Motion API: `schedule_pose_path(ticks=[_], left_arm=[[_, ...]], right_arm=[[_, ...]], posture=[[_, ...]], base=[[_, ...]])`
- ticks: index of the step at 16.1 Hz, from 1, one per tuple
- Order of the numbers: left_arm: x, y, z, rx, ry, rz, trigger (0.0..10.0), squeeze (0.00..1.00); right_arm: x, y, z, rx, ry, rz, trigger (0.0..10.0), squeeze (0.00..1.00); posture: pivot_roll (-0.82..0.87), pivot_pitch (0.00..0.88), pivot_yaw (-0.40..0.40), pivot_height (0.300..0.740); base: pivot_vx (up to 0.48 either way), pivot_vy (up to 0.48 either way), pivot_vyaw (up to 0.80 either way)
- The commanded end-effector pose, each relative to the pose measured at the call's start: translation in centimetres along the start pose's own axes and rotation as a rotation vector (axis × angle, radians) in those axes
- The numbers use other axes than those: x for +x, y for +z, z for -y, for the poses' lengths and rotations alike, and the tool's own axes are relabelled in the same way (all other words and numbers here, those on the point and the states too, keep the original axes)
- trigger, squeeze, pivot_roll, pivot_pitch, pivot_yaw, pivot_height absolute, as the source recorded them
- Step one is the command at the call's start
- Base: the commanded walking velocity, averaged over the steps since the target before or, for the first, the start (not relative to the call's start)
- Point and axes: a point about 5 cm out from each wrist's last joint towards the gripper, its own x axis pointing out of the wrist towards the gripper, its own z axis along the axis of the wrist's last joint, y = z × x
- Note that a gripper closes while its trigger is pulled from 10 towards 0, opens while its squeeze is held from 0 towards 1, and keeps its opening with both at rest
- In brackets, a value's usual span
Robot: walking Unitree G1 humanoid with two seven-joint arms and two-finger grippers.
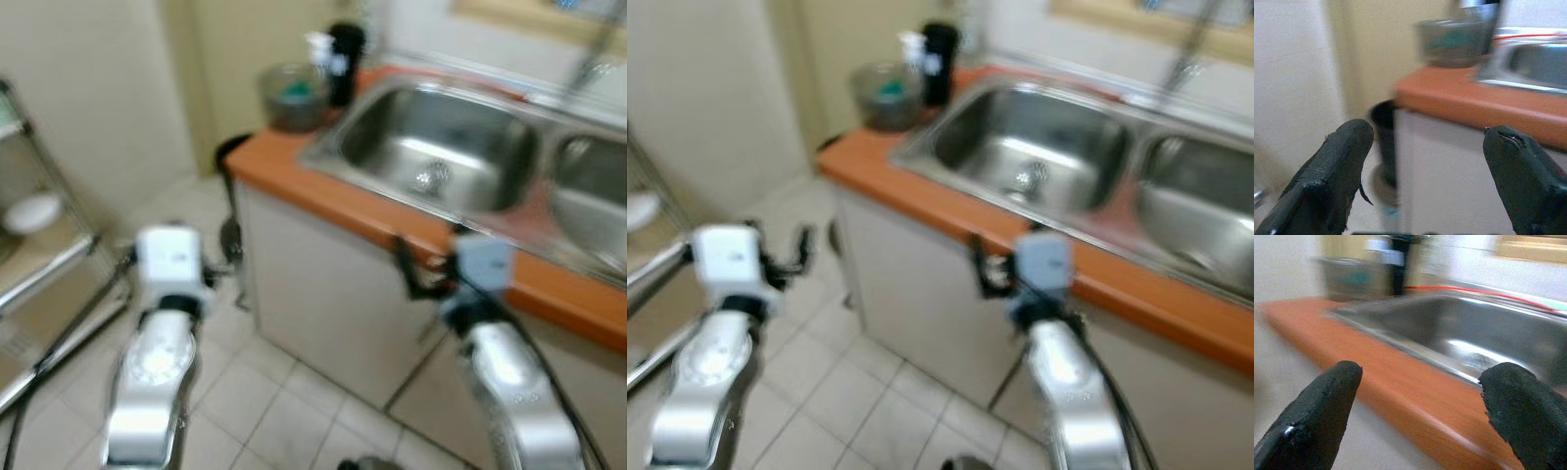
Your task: Kitchen organization
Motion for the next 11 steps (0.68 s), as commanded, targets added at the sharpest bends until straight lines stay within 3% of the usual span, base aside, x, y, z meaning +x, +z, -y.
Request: schedule_pose_path(ticks=[1,3,6,8,11], left_arm=[[0.1,0.5,-0.1,0.04,-0.024,0.02,10.0,0.0],[0.2,0.5,0.5,0.052,-0.066,0.011,10.0,0.0],[0.4,-0.2,0.7,-0.017,-0.05,-0.053,10.0,0.0],[0.6,-0.5,0.4,0.017,-0.044,-0.06,10.0,0.0],[0.7,-0.5,0.2,0.031,-0.031,-0.053,10.0,0.0]], right_arm=[[0.0,1.0,-0.1,0.016,-0.015,0.035,10.0,1.0],[0.3,1.1,0.7,0.031,-0.059,0.036,10.0,1.0],[0.8,1.3,1.7,-0.018,-0.145,0.025,10.0,1.0],[0.2,0.2,2.1,-0.015,-0.171,-0.058,10.0,1.0],[0.0,0.0,2.4,-0.031,-0.189,-0.071,10.0,1.0]], posture=[[0.0,0.0,0.002,0.74],[-0.01,0.0,-0.004,0.74],[-0.04,0.0,0.015,0.74],[-0.03,0.0,0.026,0.74],[-0.04,0.0,0.031,0.74]], base=[[0.0,0.0,-0.8],[0.0,0.0,-0.8],[0.0,0.0,-0.8],[0.0,0.0,-0.8],[0.0,0.0,-0.8]])
